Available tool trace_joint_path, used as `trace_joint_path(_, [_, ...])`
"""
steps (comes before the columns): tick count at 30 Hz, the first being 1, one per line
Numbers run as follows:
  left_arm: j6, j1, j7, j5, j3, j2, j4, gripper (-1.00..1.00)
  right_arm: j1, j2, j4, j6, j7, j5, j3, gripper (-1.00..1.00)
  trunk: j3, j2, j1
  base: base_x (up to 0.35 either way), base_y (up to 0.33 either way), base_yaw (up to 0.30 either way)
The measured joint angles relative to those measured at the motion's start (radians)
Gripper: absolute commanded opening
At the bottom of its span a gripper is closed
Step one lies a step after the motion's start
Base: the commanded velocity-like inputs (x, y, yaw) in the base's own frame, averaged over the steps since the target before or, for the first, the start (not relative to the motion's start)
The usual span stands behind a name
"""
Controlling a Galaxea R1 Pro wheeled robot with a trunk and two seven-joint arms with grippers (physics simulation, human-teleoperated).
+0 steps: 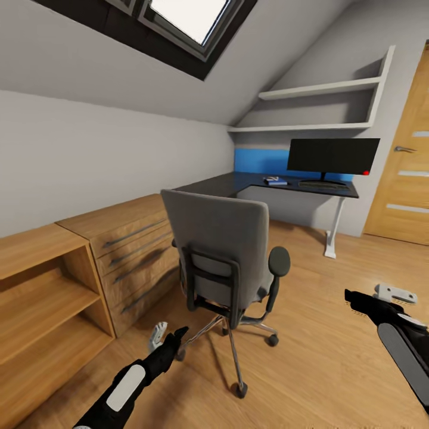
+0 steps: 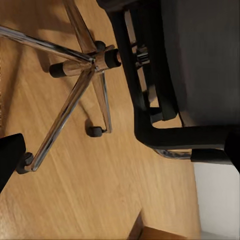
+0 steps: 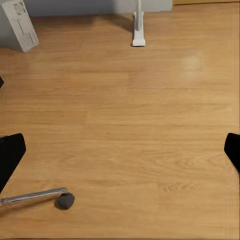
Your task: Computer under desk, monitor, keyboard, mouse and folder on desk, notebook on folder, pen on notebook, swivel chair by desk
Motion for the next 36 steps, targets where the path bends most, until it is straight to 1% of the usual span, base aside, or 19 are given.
trace_joint_path(1, [-0.001, 0.002, -0.001, 0.0, 0.0, 0.002, 0.0, 1.0, -0.015, 0.005, -0.001, 0.008, 0.0, 0.001, 0.002, 1.0, 0.0, 0.0, 0.0, 0.0, 0.0, -0.268])
trace_joint_path(2, [-0.004, 0.008, -0.002, -0.001, 0.0, 0.005, 0.0, 1.0, -0.042, 0.013, -0.003, 0.019, 0.0, 0.001, 0.005, 1.0, 0.0, 0.0, 0.0, 0.0, 0.0, -0.274])
trace_joint_path(5, [-0.016, 0.024, -0.005, -0.002, 0.0, 0.008, 0.0, 1.0, -0.077, 0.022, -0.004, 0.031, 0.0, 0.001, 0.011, 1.0, 0.0, 0.0, 0.0, 0.058, 0.07, -0.276])
trace_joint_path(9, [-0.026, 0.033, -0.005, -0.002, 0.0, 0.008, 0.0, 1.0, -0.091, 0.026, -0.005, 0.036, 0.003, 0.001, 0.015, 1.0, 0.0, 0.0, 0.0, 0.138, 0.183, -0.159])
trace_joint_path(16, [-0.033, 0.038, -0.005, -0.002, 0.0, 0.008, 0.001, 1.0, -0.1, 0.032, -0.002, 0.039, 0.012, 0.0, 0.02, 1.0, 0.0, 0.0, 0.0, 0.17, 0.233, -0.027])
trace_joint_path(17, [-0.034, 0.039, -0.006, -0.002, -0.001, 0.006, 0.001, 1.0, -0.101, 0.053, -0.012, 0.039, 0.009, 0.003, 0.021, 1.0, 0.0, 0.0, 0.0, 0.066, 0.082, -0.004])
trace_joint_path(19, [-0.034, 0.039, -0.005, -0.002, -0.002, 0.007, 0.001, 1.0, -0.101, 0.066, -0.017, 0.039, 0.008, 0.012, 0.021, 1.0, 0.0, 0.0, 0.0, 0.044, 0.054, -0.003])
trace_joint_path(21, [-0.034, 0.039, -0.005, -0.002, -0.001, 0.008, 0.001, 1.0, -0.101, 0.085, -0.026, 0.04, 0.006, 0.039, 0.02, 1.0, 0.0, 0.0, 0.0, 0.013, 0.015, -0.001])
trace_joint_path(27, [-0.034, 0.04, -0.004, -0.002, -0.001, 0.008, 0.002, 1.0, -0.101, 0.09, -0.031, 0.04, 0.005, 0.048, 0.017, 1.0, 0.0, 0.0, 0.0, 0.054, 0.098, -0.08])
trace_joint_path(36, [-0.035, 0.04, -0.004, -0.002, 0.0, 0.005, 0.012, 1.0, -0.101, 0.092, -0.032, 0.044, 0.004, 0.051, 0.015, 1.0, 0.0, 0.0, 0.0, 0.125, 0.234, -0.261])
